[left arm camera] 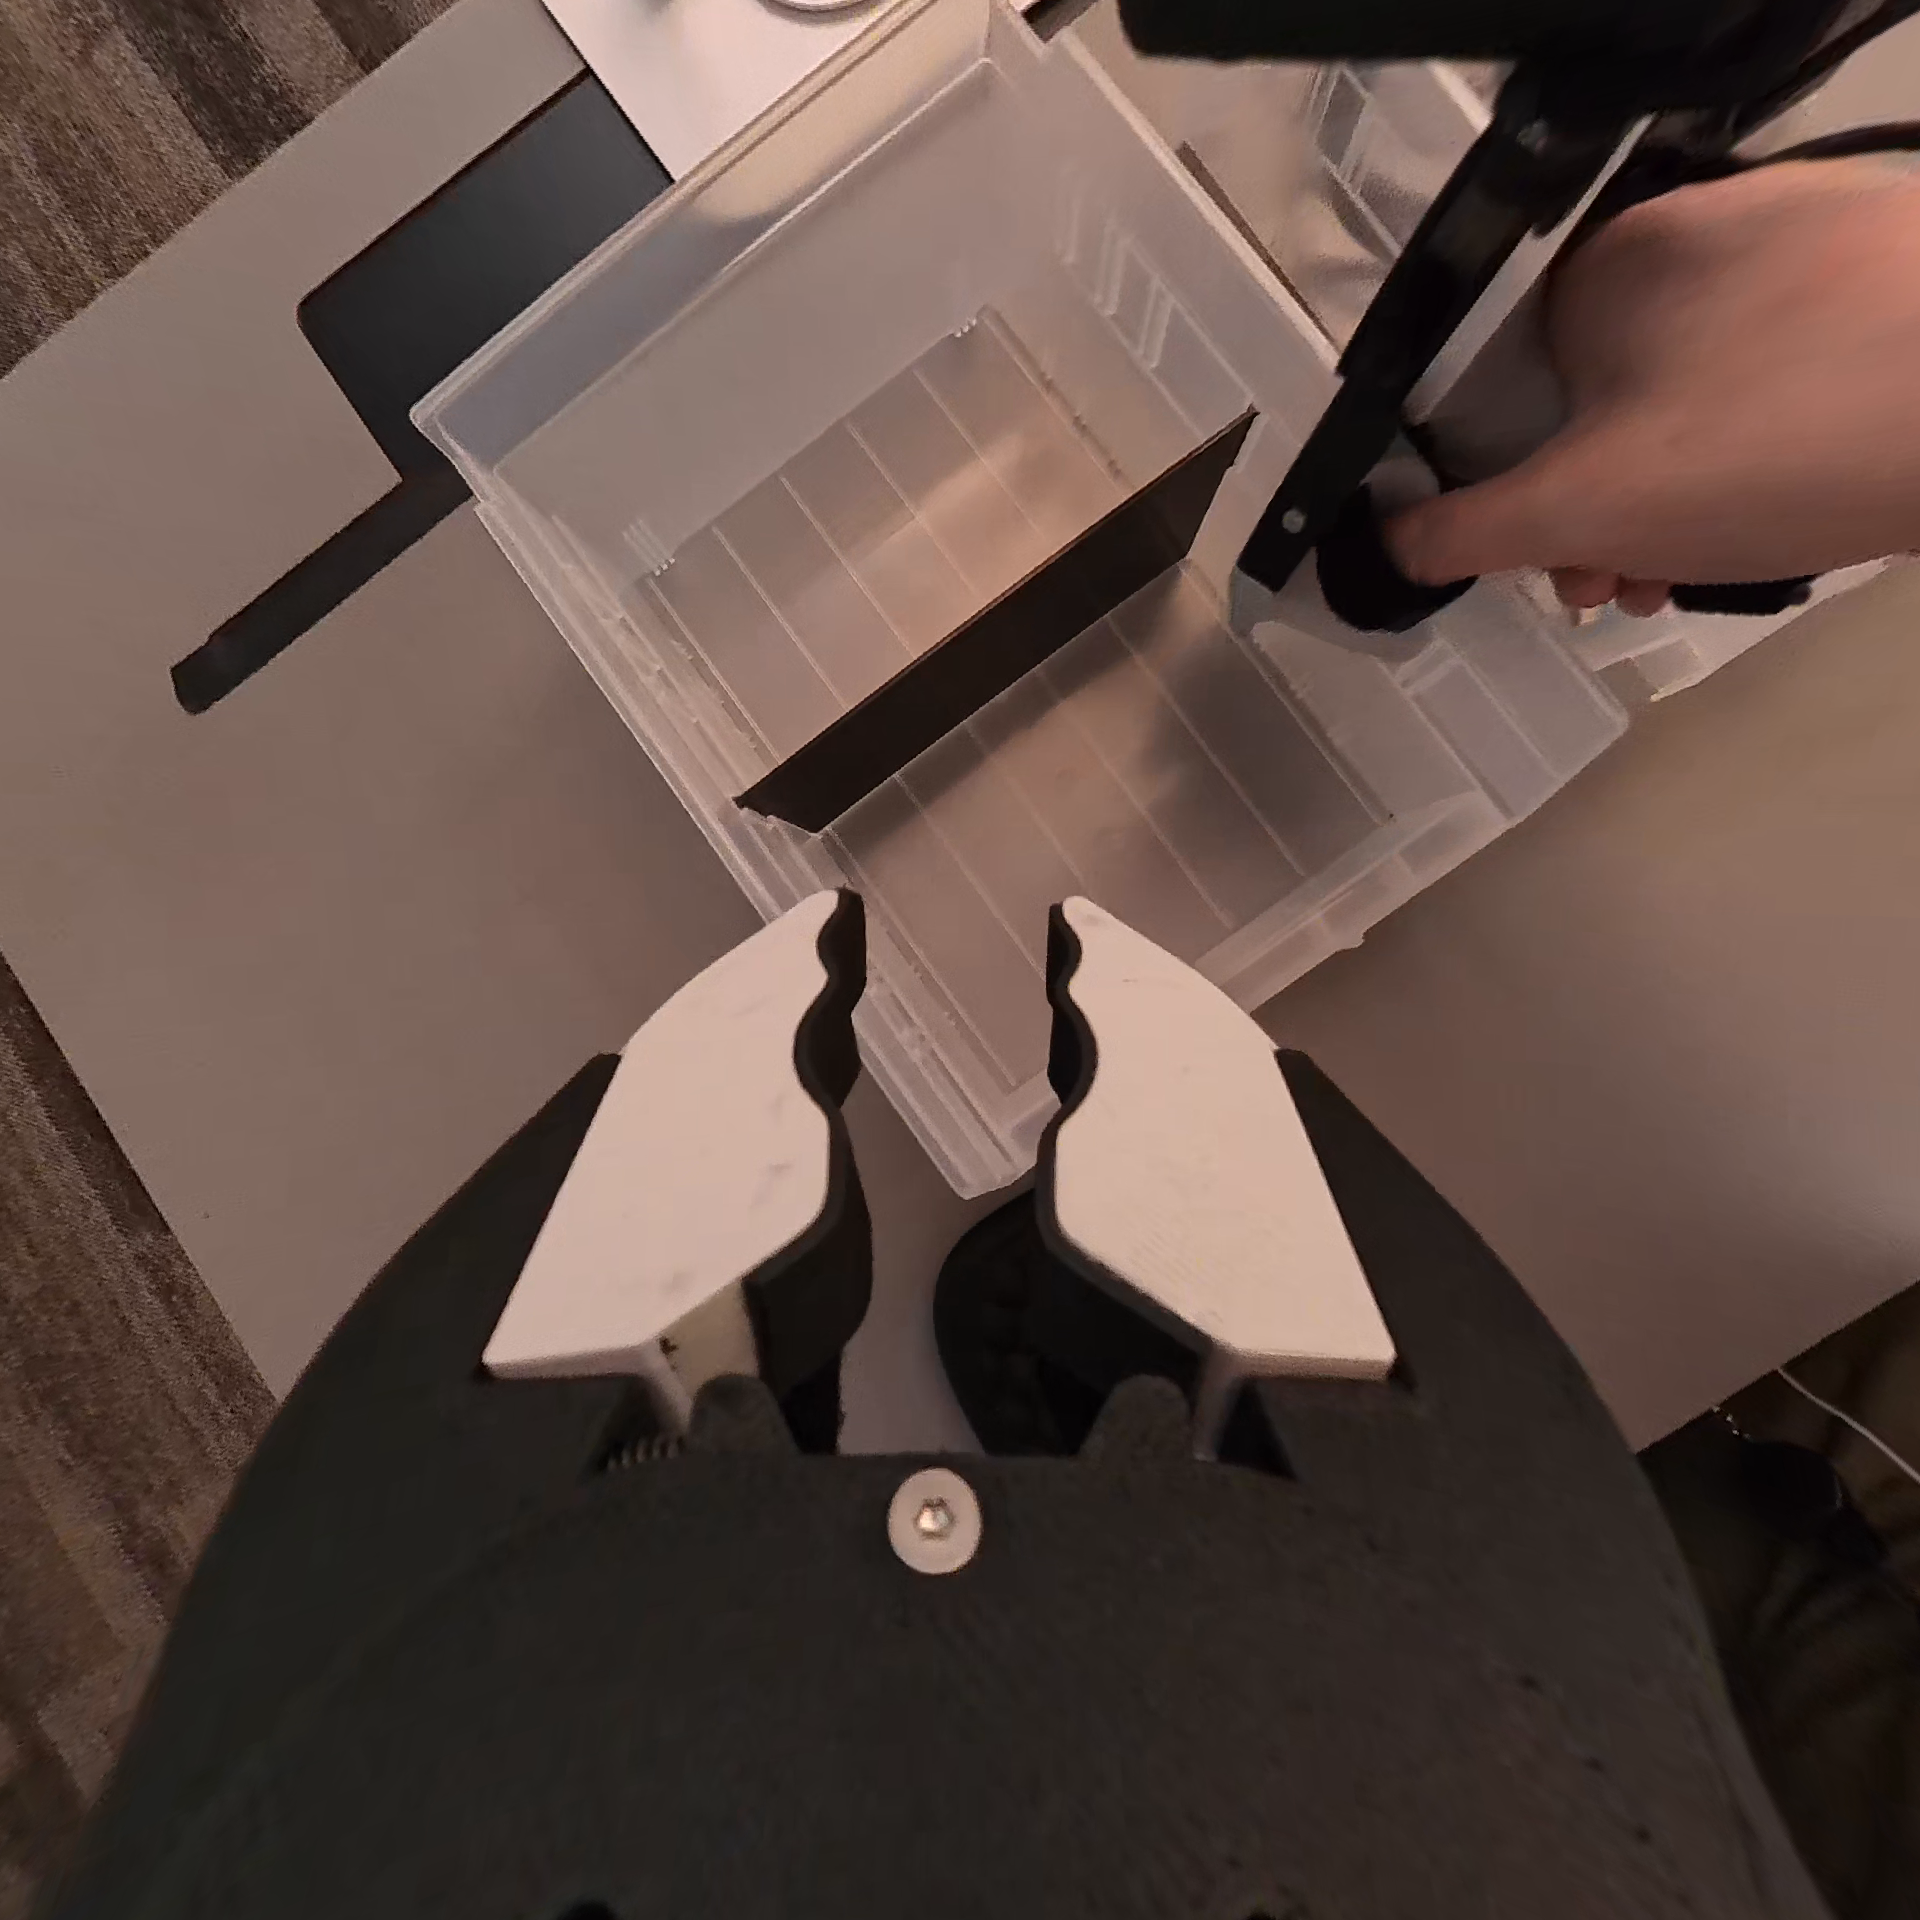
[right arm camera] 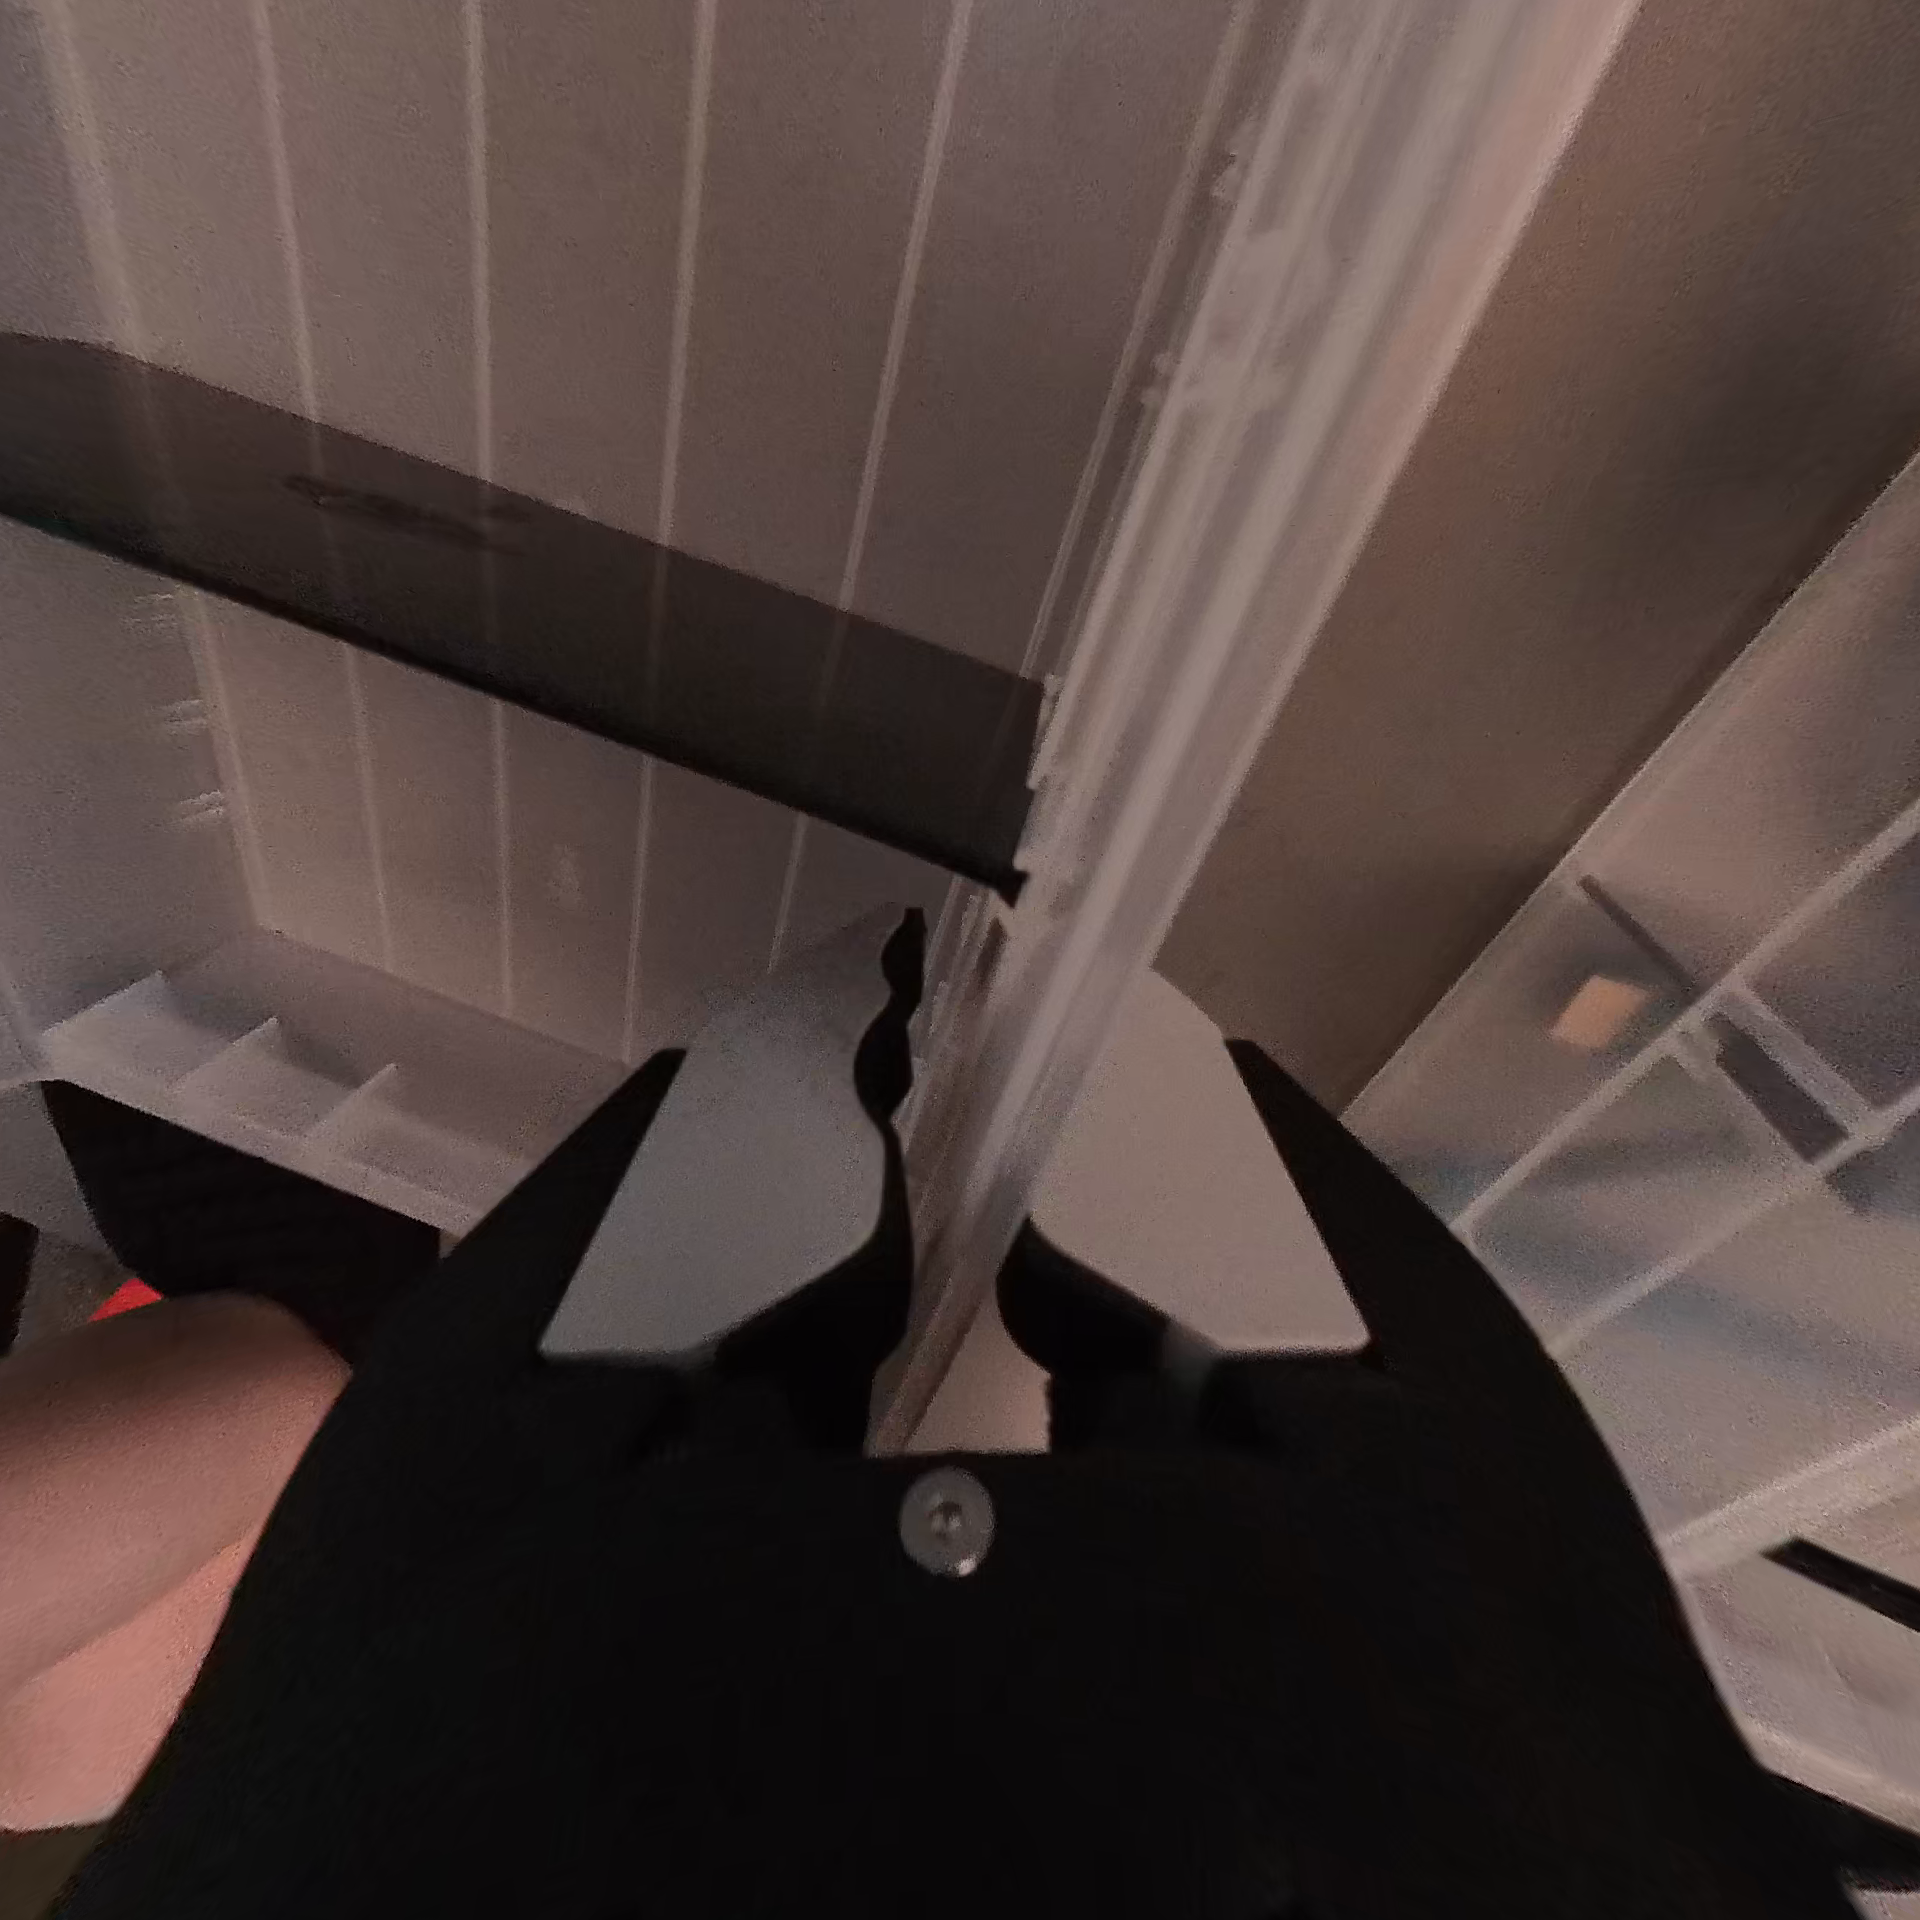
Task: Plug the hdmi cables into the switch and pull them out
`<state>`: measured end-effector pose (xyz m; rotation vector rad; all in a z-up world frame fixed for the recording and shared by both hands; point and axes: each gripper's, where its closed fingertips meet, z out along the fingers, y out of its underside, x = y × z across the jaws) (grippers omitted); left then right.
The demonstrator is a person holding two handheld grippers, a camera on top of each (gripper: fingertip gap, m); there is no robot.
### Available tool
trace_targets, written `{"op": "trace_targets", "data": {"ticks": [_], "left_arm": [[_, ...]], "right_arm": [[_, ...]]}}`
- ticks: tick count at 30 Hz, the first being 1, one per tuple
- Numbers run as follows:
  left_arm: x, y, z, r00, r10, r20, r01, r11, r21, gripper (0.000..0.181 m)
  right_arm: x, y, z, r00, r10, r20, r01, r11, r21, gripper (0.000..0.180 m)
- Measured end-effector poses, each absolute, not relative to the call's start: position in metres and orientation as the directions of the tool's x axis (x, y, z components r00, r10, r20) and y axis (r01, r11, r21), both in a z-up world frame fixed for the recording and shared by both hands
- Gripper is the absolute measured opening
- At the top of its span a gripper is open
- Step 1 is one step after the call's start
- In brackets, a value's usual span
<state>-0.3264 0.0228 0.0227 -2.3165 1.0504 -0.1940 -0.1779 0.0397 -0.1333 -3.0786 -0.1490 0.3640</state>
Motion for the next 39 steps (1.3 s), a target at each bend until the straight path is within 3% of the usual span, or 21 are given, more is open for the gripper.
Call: {"op": "trace_targets", "data": {"ticks": [3, 5, 10, 14, 17, 21, 24, 28, 30, 34, 39], "left_arm": [[-0.325, 0.026, 0.036, 0.696, -0.709, -0.113, -0.608, -0.498, -0.619, 0.03], [-0.323, 0.032, 0.059, 0.731, -0.674, -0.109, -0.53, -0.459, -0.713, 0.03], [-0.331, 0.026, 0.153, 0.827, -0.562, 0.001, -0.147, -0.218, -0.965, 0.043], [-0.344, -0.011, 0.213, 0.805, -0.589, 0.074, 0.102, 0.015, -0.995, 0.054], [-0.358, -0.018, 0.228, 0.821, -0.564, 0.087, 0.164, 0.088, -0.982, 0.061], [-0.305, 0.001, 0.188, 0.648, -0.729, 0.222, 0.134, -0.178, -0.975, 0.082], [-0.232, 0.021, 0.132, 0.455, -0.814, 0.361, 0.008, -0.401, -0.916, 0.071], [-0.139, 0.03, 0.036, 0.319, -0.75, 0.58, -0.18, -0.649, -0.739, 0.074], [-0.111, 0.026, 0.0, 0.327, -0.735, 0.594, -0.258, -0.674, -0.693, 0.073], [-0.095, 0.027, -0.053, 0.456, -0.787, 0.416, -0.429, -0.604, -0.672, 0.086], [-0.085, 0.009, -0.086, 0.434, -0.797, 0.42, -0.565, -0.604, -0.562, 0.081]], "right_arm": [[-0.176, 0.044, -0.135, 0.972, 0.115, -0.203, 0.106, -0.993, -0.053, 0.005], [-0.182, 0.046, -0.132, 0.964, 0.135, -0.231, 0.128, -0.991, -0.046, 0.005], [-0.207, 0.056, -0.087, 0.922, 0.217, -0.321, 0.214, -0.976, -0.046, 0.004], [-0.189, 0.064, -0.014, 0.895, 0.27, -0.354, 0.259, -0.963, -0.078, 0.005], [-0.128, 0.07, 0.043, 0.919, 0.256, -0.3, 0.227, -0.965, -0.129, 0.005], [-0.01, 0.056, 0.095, 0.957, 0.132, -0.257, 0.094, -0.984, -0.154, 0.005], [0.084, 0.03, 0.101, 0.964, 0.011, -0.266, -0.033, -0.987, -0.16, 0.003], [0.202, -0.018, 0.073, 0.966, -0.142, -0.215, -0.18, -0.969, -0.17, 0.004], [0.249, -0.046, 0.048, 0.959, -0.22, -0.18, -0.248, -0.956, -0.154, 0.004], [0.309, -0.098, -0.005, 0.938, -0.324, -0.121, -0.335, -0.937, -0.094, 0.004], [0.337, -0.127, -0.062, 0.935, -0.349, -0.058, -0.351, -0.936, -0.026, 0.005]]}}
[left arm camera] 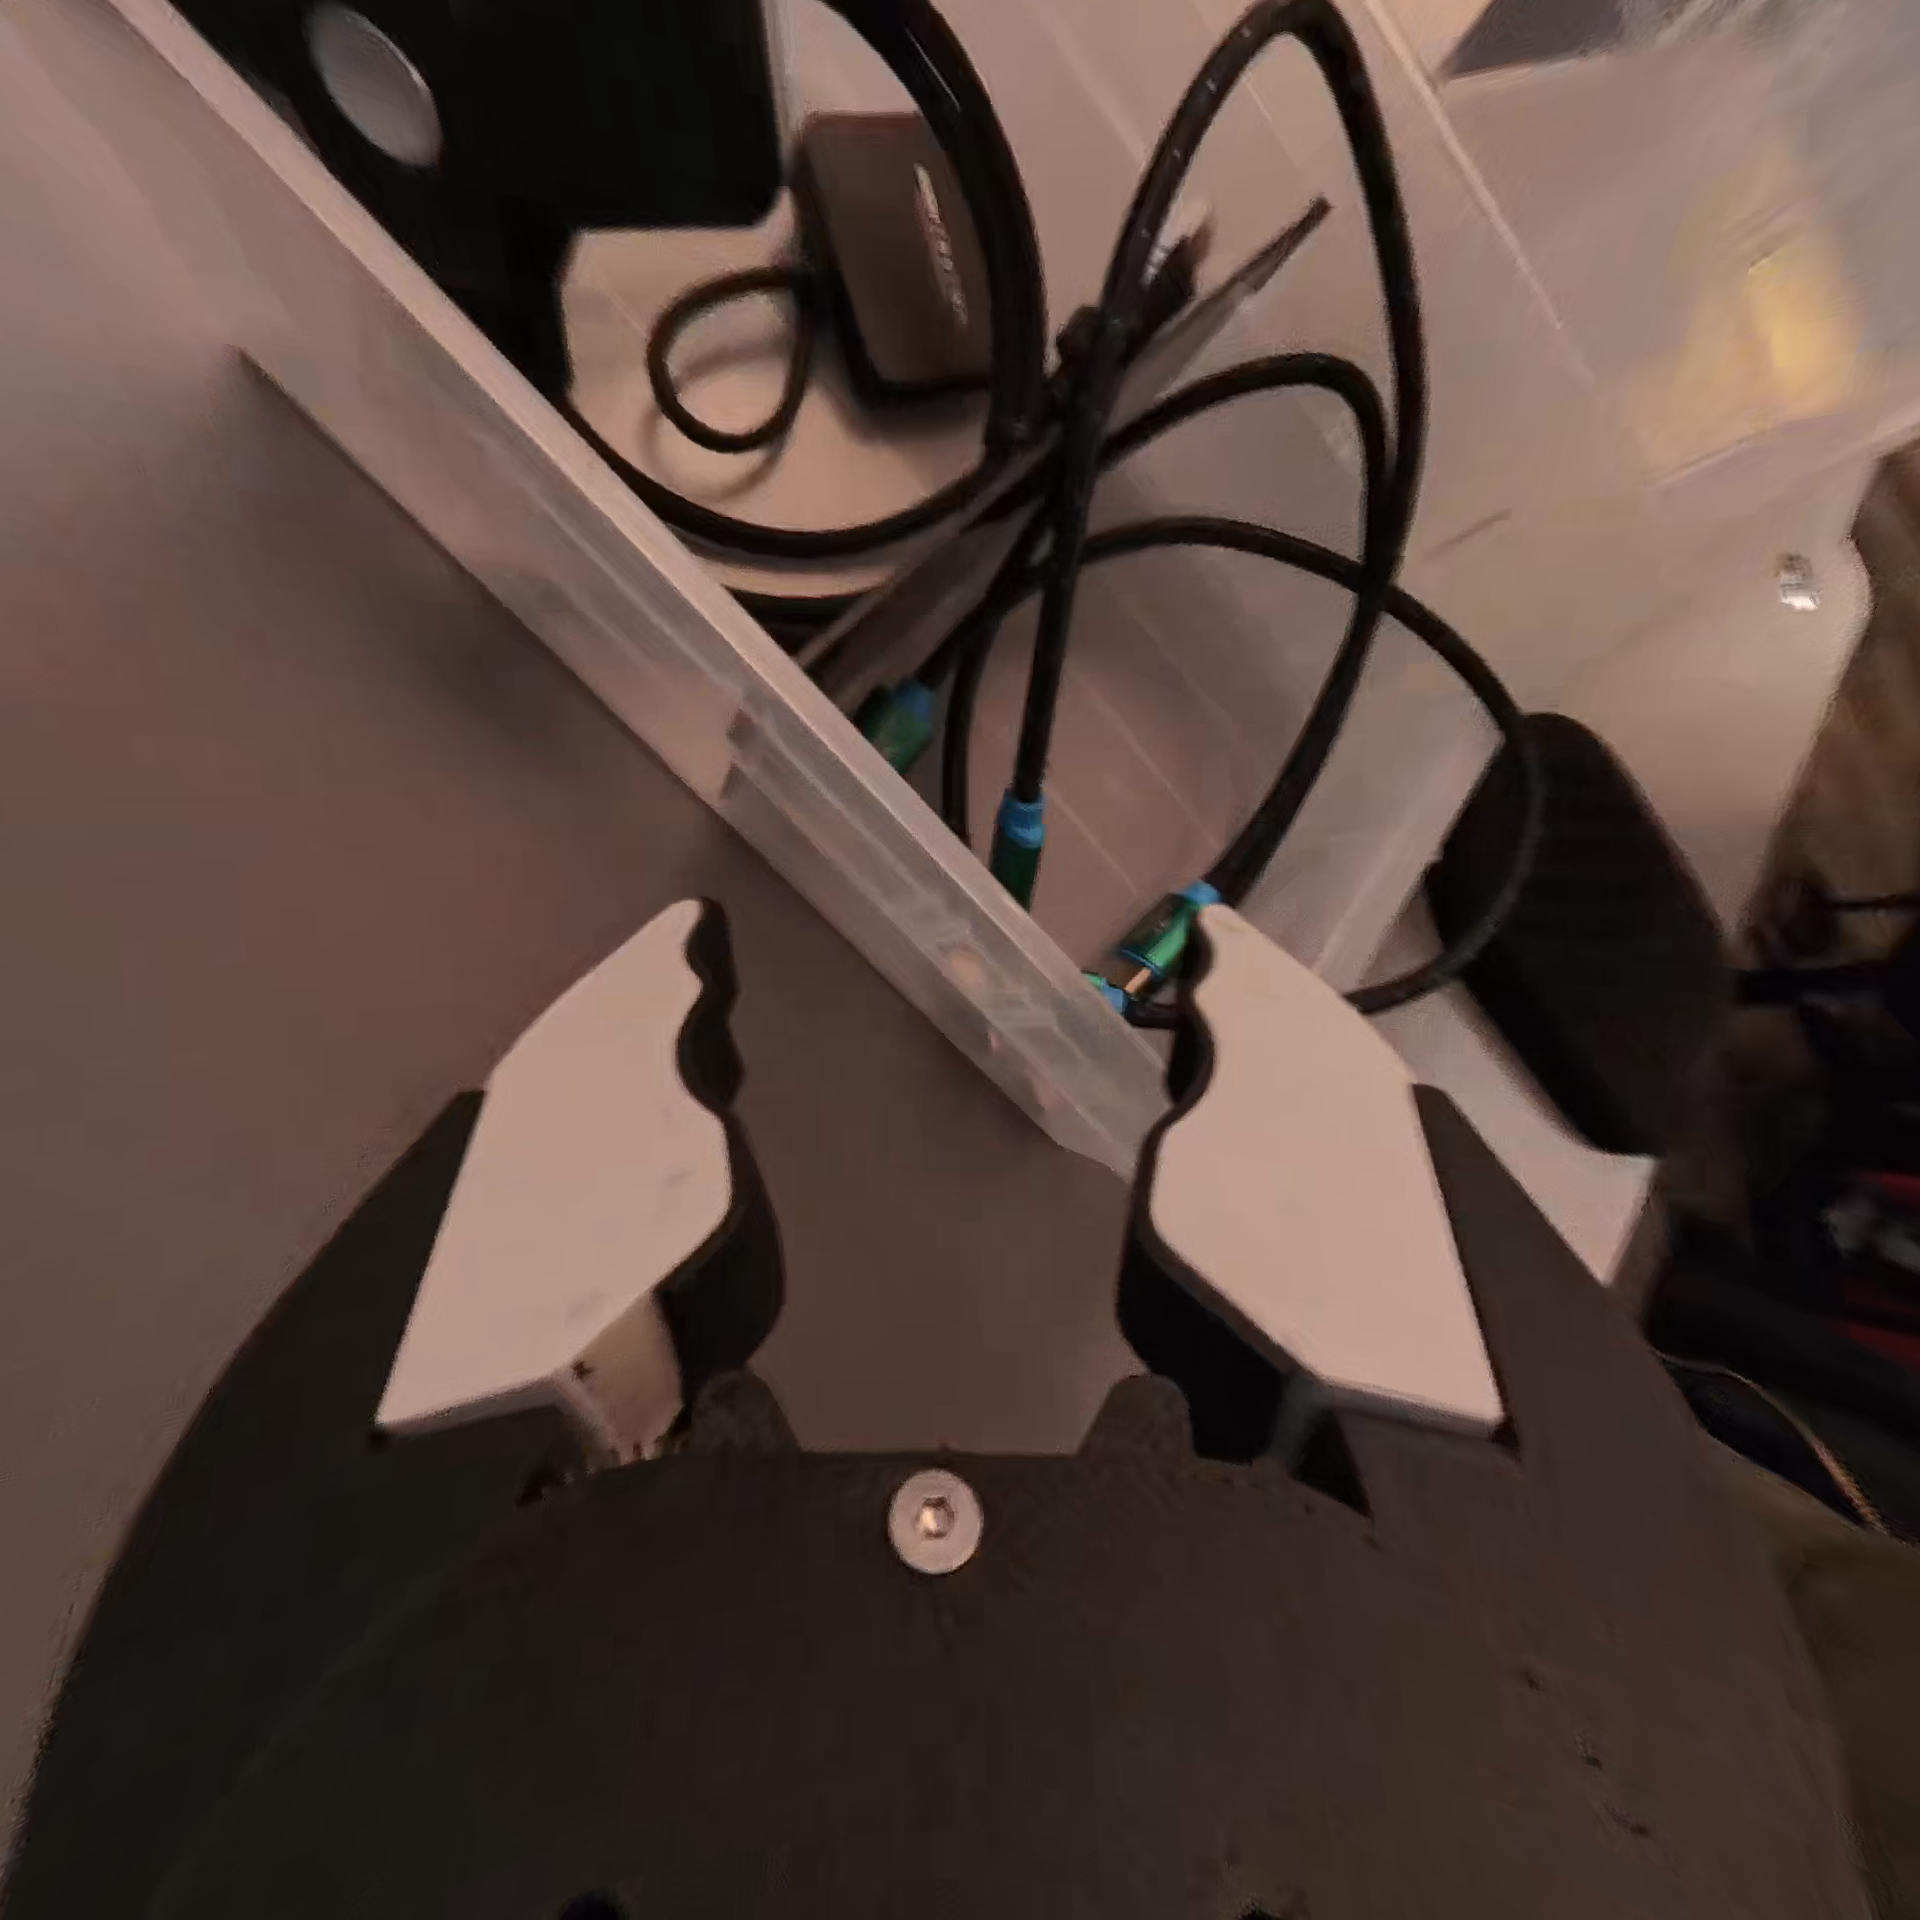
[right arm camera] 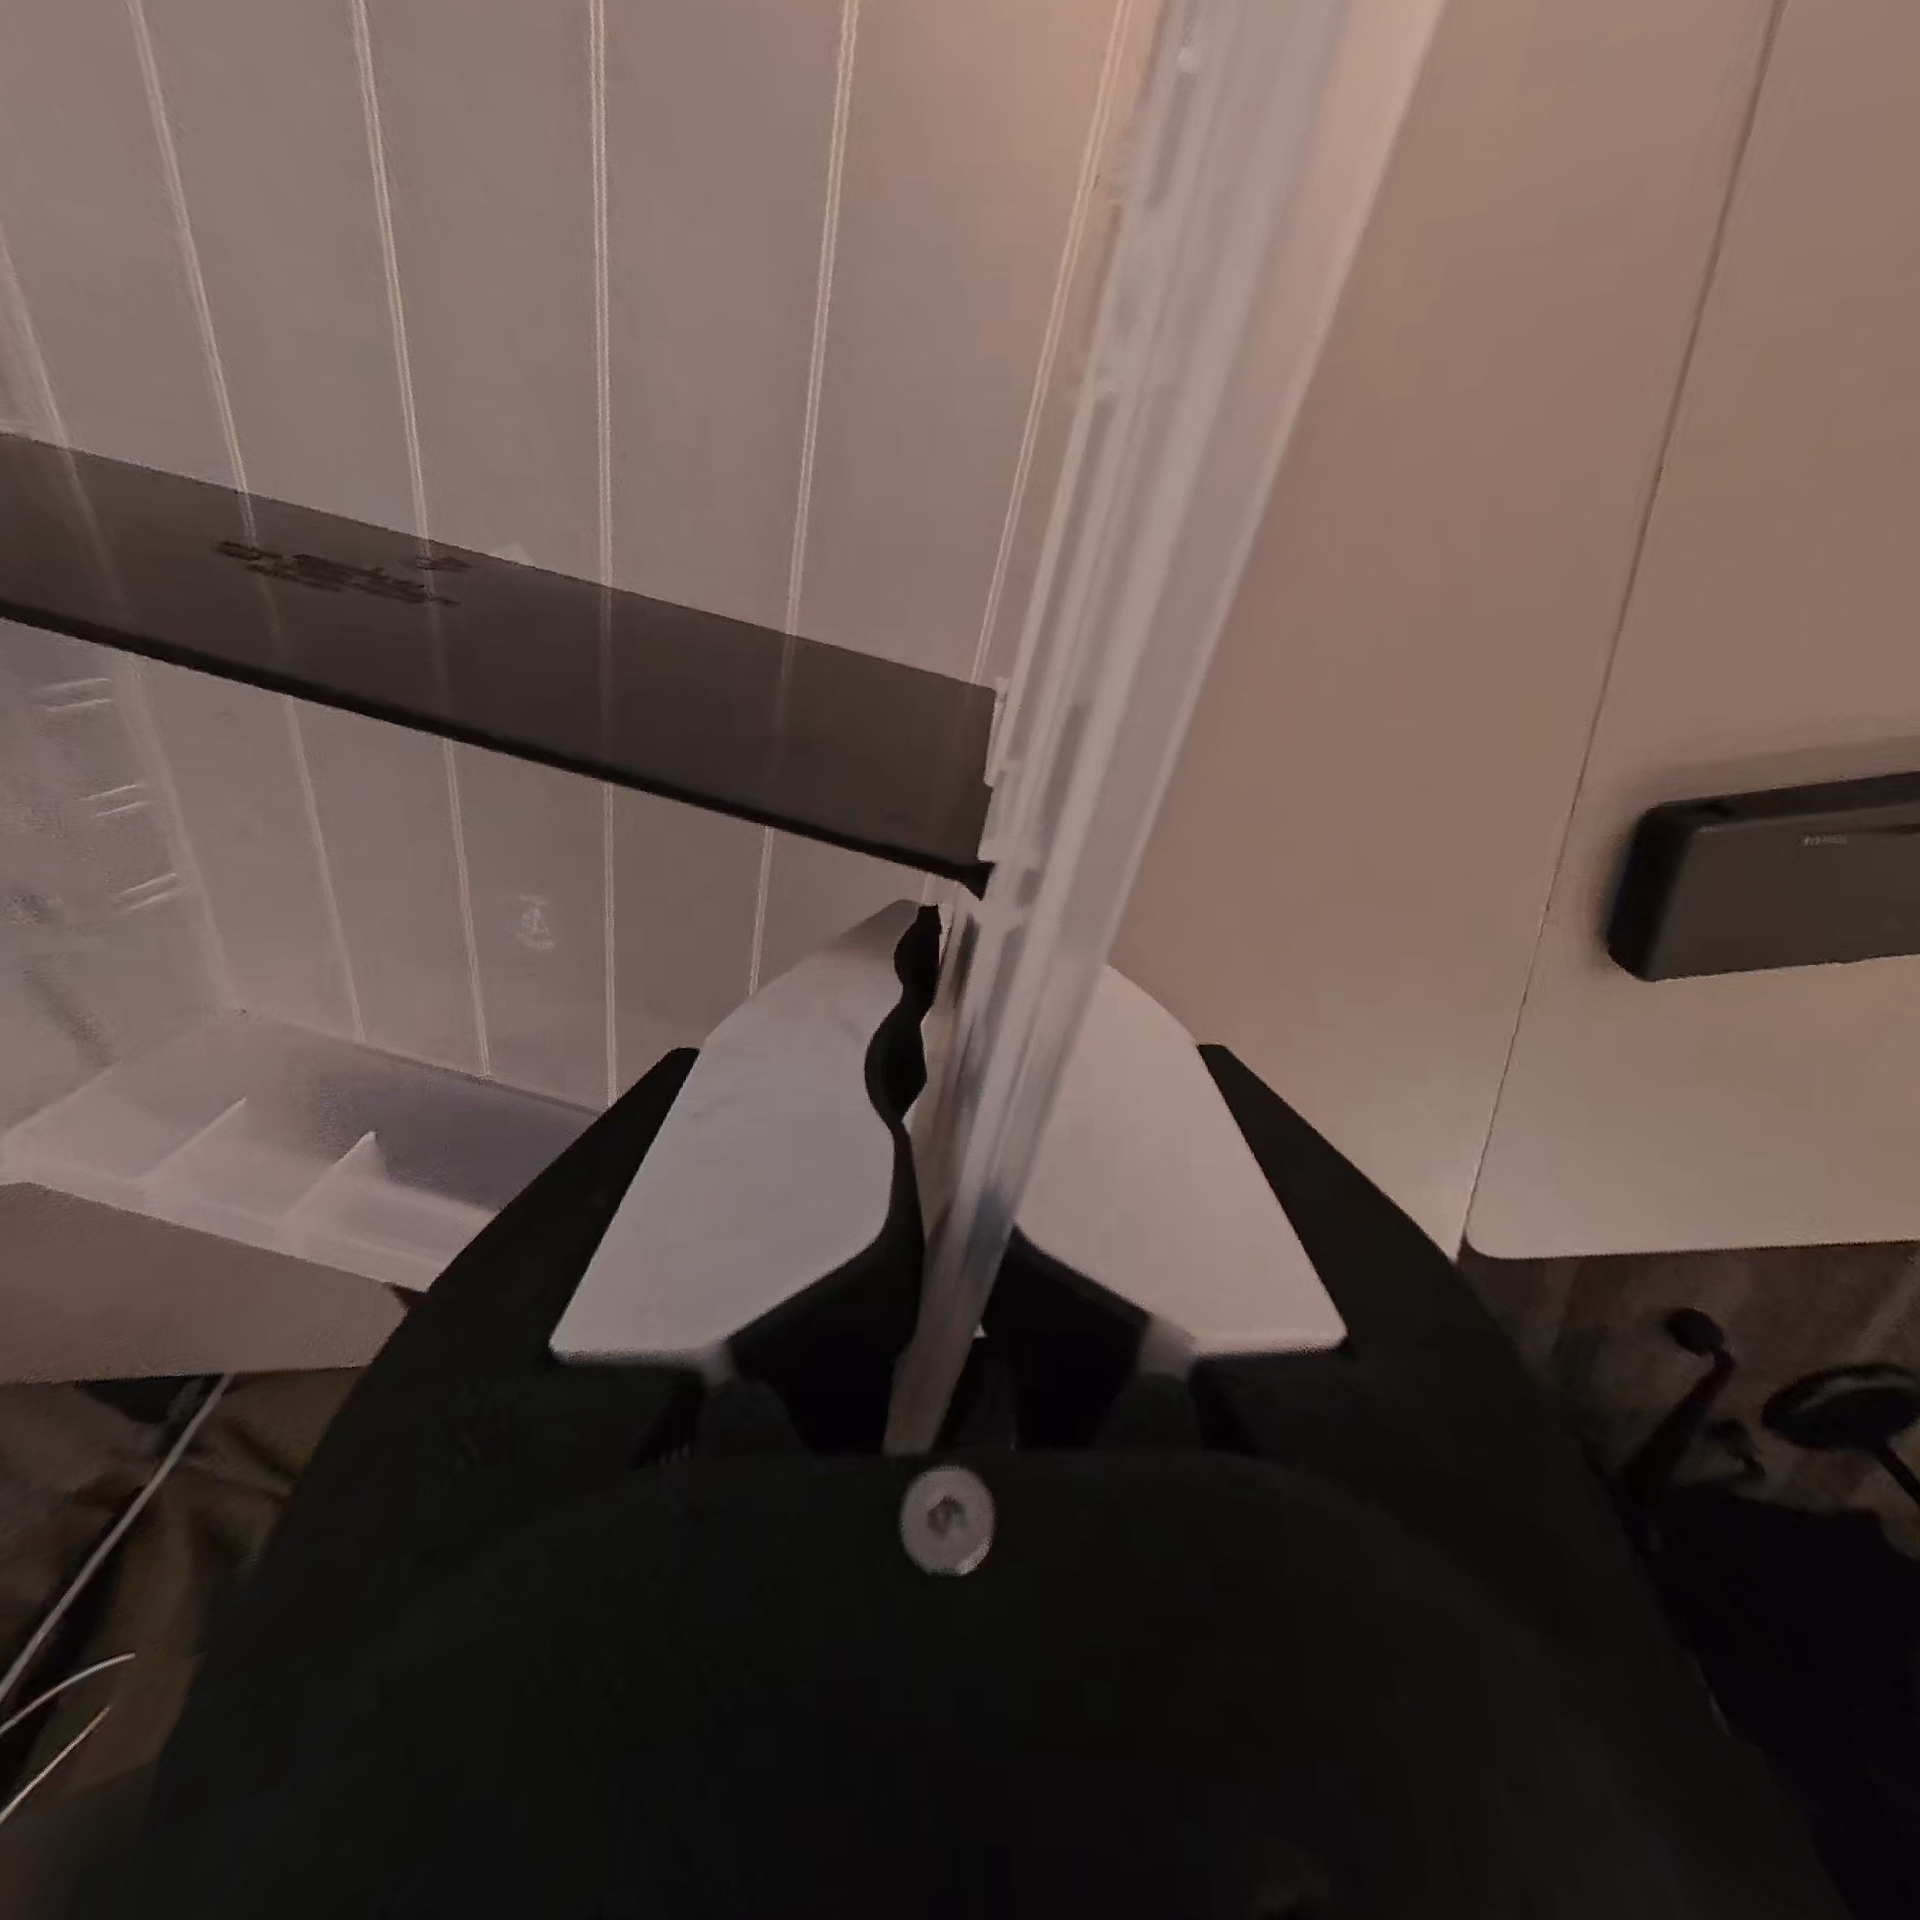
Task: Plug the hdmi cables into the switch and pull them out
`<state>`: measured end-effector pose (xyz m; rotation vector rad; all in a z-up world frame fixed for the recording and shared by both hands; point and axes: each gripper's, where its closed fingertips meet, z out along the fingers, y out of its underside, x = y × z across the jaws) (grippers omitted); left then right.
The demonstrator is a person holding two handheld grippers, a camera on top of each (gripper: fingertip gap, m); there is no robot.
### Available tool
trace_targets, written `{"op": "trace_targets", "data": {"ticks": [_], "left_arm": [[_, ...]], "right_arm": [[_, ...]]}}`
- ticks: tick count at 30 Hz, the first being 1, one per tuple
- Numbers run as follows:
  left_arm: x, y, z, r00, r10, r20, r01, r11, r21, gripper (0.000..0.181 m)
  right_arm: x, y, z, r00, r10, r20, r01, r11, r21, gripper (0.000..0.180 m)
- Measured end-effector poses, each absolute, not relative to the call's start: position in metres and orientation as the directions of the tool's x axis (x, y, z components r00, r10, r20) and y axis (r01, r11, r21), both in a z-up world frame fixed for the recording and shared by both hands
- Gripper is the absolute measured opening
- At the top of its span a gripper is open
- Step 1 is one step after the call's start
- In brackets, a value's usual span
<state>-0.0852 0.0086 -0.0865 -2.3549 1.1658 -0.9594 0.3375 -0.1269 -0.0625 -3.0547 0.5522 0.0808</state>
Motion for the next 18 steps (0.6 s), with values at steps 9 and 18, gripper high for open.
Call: {"op": "trace_targets", "data": {"ticks": [9, 18], "left_arm": [[-0.128, 0.015, -0.08, 0.402, -0.827, 0.393, -0.696, -0.555, -0.455, 0.021], [-0.25, 0.088, -0.078, 0.661, -0.695, 0.283, -0.564, -0.709, -0.423, 0.006]], "right_arm": [[0.303, -0.114, -0.125, 0.962, -0.244, -0.123, -0.244, -0.97, 0.014, 0.005], [0.29, -0.098, -0.14, 0.976, -0.155, -0.151, -0.157, -0.988, -0.003, 0.005]]}}
